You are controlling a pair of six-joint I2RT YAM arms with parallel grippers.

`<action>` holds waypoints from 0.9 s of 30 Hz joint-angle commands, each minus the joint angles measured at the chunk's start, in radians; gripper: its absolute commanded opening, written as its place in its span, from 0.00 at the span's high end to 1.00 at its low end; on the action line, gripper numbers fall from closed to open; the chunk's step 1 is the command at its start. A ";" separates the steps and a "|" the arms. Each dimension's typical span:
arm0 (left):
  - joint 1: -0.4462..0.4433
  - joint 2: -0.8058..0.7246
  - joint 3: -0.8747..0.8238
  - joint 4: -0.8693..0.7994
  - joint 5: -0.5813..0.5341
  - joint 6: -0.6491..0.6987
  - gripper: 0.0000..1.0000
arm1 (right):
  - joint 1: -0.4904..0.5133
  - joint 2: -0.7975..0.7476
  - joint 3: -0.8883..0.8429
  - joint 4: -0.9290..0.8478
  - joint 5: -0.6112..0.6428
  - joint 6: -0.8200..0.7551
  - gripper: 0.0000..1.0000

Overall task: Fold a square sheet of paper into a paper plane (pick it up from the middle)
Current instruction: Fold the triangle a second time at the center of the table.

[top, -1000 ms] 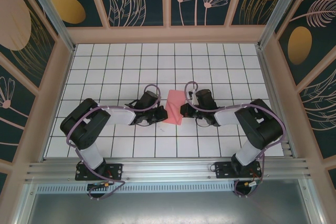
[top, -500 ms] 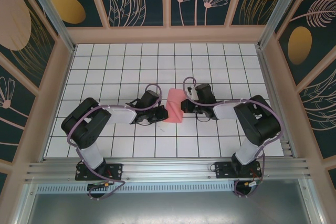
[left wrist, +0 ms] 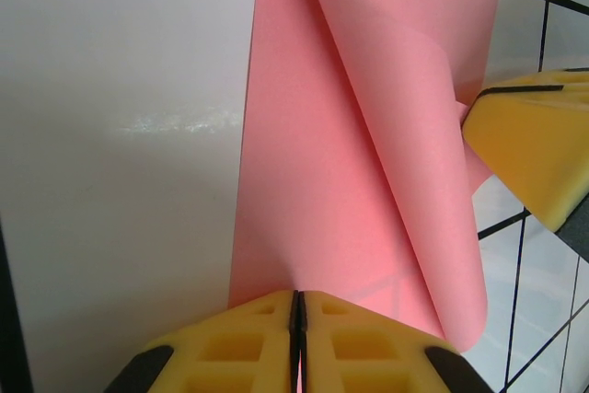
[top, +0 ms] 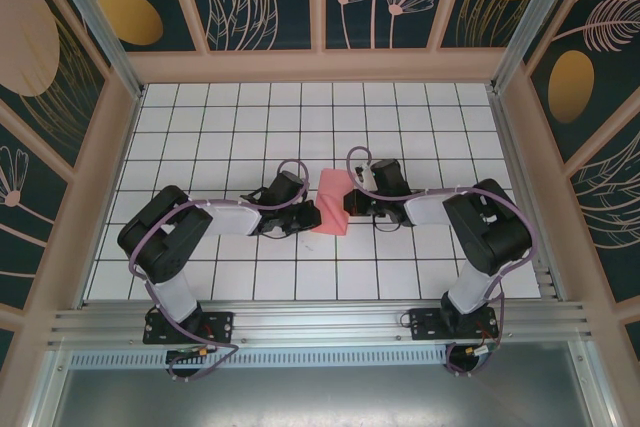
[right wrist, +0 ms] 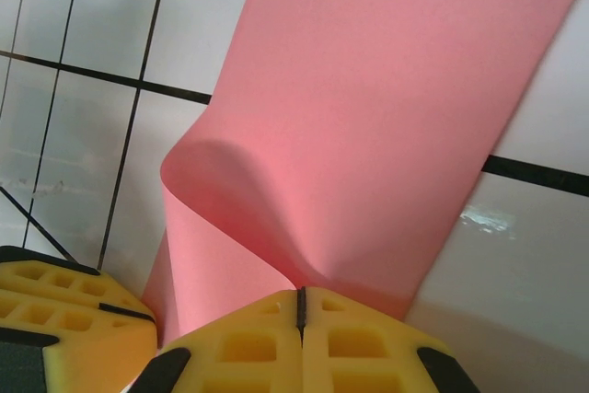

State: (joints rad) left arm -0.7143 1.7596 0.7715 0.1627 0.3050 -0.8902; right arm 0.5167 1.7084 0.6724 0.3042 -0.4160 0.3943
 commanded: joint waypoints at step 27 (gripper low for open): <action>-0.002 -0.001 0.020 -0.127 -0.059 0.047 0.84 | -0.003 0.028 0.072 -0.080 0.015 -0.064 1.00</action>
State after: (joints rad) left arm -0.7147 1.7546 0.7876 0.1215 0.2901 -0.8642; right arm 0.5167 1.7161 0.7193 0.2459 -0.4011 0.3538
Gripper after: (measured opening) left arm 0.160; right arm 0.050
